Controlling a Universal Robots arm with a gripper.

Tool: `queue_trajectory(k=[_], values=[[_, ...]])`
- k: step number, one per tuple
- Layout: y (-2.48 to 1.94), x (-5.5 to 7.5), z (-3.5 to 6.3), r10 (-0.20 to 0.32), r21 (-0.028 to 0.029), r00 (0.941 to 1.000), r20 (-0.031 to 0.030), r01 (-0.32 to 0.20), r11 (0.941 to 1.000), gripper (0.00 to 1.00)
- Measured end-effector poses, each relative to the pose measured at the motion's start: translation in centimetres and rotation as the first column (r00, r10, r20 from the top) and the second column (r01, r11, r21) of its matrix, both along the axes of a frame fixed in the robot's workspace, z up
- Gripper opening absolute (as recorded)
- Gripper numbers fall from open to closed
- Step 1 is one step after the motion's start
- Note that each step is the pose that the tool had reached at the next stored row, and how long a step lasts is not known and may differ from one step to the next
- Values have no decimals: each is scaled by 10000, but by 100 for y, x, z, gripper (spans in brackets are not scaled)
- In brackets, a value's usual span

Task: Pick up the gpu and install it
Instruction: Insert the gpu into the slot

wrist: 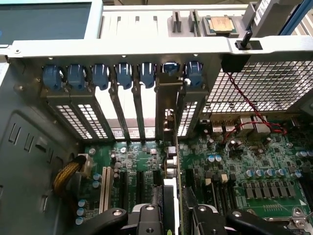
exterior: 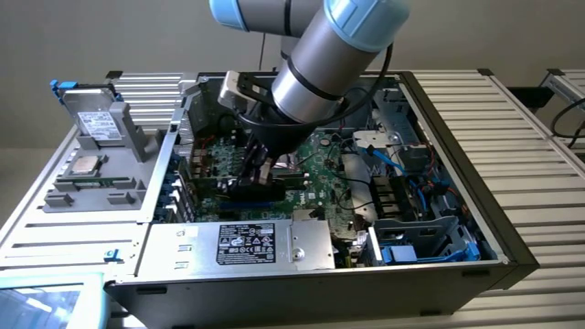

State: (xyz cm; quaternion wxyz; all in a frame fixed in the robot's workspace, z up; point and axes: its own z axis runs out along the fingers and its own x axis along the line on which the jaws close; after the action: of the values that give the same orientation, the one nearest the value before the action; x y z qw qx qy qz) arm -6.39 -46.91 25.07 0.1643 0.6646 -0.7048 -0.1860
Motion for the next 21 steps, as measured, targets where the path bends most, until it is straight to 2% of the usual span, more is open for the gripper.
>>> queue_trajectory(k=[2,7,10,21], values=[[0,-1,-5,-6,19,10000,-85,6,10000,28],[-10,0,-10,-8,20,9998,-178,8,10000,28],[-27,2,-10,-8,18,9998,-187,8,10000,28],[-27,3,-50,-8,16,9998,-188,8,10000,28]])
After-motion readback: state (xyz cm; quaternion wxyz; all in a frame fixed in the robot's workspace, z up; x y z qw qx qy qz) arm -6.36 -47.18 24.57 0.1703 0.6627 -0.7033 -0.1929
